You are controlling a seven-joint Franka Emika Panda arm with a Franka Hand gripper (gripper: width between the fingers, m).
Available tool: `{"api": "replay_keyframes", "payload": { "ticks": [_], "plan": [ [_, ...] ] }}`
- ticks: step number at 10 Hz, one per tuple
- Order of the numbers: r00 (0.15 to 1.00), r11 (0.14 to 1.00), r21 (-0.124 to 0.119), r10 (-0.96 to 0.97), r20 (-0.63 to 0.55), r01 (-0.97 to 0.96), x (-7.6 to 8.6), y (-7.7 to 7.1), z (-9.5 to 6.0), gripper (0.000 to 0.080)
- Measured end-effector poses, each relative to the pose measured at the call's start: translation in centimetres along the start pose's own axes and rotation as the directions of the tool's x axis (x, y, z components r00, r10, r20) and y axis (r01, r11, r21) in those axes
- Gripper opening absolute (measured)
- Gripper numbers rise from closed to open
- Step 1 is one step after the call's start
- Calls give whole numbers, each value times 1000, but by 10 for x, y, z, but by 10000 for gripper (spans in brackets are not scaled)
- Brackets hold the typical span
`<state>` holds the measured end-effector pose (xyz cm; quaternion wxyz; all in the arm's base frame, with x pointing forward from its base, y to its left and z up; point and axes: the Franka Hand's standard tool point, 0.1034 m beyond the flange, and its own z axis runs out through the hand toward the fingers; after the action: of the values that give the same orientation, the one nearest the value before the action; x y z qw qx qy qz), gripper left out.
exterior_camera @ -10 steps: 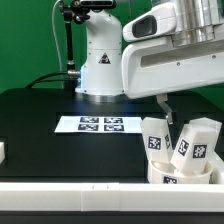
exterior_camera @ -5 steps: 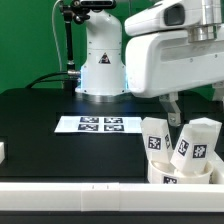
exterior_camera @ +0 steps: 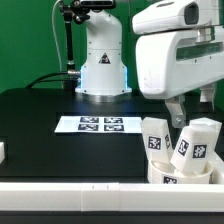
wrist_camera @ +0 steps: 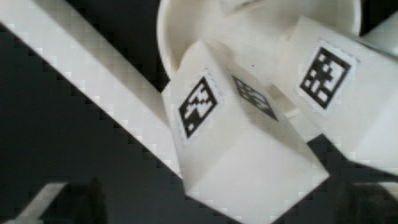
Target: Assemble stool
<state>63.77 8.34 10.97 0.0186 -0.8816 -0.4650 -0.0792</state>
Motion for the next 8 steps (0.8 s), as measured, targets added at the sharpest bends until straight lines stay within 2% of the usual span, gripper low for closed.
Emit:
{"api": "replay_keyframes", "payload": {
  "ticks": [2, 4, 6, 8],
  "plan": [
    [975, 975, -15, -220, 19, 220, 0, 0, 5, 648],
    [890, 892, -17, -450, 77, 452, 4, -5, 11, 648],
    [844, 846, -11, -530, 87, 533, 0, -1, 12, 648],
    [745, 750, 6, -658, 110, 662, -2, -2, 14, 648]
  ]
}}
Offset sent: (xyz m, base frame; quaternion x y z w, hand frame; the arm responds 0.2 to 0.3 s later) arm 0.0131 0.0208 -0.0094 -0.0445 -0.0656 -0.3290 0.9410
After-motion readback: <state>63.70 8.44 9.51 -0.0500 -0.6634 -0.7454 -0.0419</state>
